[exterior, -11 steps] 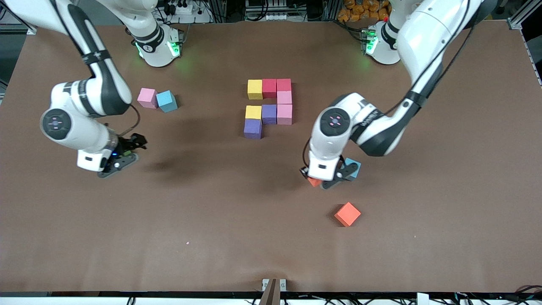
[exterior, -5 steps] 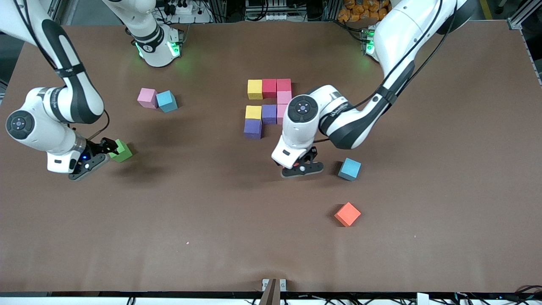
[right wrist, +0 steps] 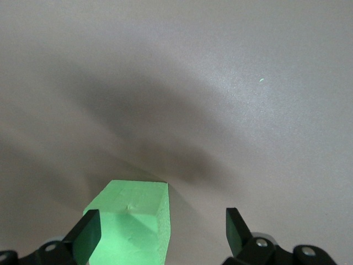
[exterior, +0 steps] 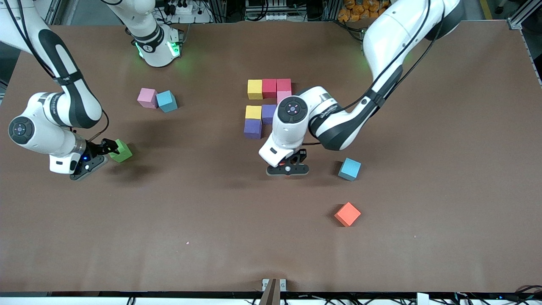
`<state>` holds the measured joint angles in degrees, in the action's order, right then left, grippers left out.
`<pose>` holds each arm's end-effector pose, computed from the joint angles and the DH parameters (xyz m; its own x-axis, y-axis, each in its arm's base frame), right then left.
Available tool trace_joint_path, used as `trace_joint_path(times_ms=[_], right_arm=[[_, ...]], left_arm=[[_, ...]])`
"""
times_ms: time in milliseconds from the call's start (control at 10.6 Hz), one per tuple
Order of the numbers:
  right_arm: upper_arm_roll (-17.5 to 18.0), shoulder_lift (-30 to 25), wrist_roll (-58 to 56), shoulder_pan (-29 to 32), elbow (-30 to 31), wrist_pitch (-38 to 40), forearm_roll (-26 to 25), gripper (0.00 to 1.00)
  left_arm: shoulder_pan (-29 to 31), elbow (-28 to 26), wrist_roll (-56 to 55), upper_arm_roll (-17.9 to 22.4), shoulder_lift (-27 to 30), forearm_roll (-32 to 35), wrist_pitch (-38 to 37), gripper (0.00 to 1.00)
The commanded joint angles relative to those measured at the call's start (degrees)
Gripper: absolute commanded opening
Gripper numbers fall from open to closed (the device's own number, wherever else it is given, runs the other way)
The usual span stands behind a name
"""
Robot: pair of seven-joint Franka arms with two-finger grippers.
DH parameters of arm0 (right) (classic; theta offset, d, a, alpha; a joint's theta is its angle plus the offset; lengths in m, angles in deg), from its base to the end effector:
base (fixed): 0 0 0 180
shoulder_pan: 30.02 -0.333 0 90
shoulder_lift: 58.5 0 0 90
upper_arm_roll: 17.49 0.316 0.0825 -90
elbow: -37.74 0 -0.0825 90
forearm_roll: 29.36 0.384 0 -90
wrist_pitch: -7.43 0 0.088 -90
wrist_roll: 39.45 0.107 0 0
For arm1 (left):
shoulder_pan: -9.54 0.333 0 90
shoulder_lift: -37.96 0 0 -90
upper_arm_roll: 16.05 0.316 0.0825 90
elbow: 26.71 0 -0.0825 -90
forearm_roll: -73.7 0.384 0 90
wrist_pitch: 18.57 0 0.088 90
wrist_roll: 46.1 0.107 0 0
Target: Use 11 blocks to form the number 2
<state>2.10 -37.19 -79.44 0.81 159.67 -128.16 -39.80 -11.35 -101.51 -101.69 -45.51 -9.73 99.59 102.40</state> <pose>0.5517 -0.1119 0.2331 0.8077 0.5849 -0.0737 0.5805 -0.8109 -0.0741 0.5628 -0.4951 0.2896 0.9970 0.0325 0.0696 0.0292 -0.9984 0.0483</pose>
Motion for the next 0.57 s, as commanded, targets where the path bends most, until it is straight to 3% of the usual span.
trace_joint_path(times_ms=[0,473], right_arm=[[1.33,-3.53,0.54,1.78,4.43,-0.97,-0.38,1.00],[1.33,-6.54,0.45,1.96,10.95,-8.19,-0.37,1.00]], left_arm=[[-6.69,7.37,1.80,5.27,-3.45,-3.21,-2.14,0.35],[-9.34,7.65,2.42,5.64,-5.65,-3.75,0.13,0.41]])
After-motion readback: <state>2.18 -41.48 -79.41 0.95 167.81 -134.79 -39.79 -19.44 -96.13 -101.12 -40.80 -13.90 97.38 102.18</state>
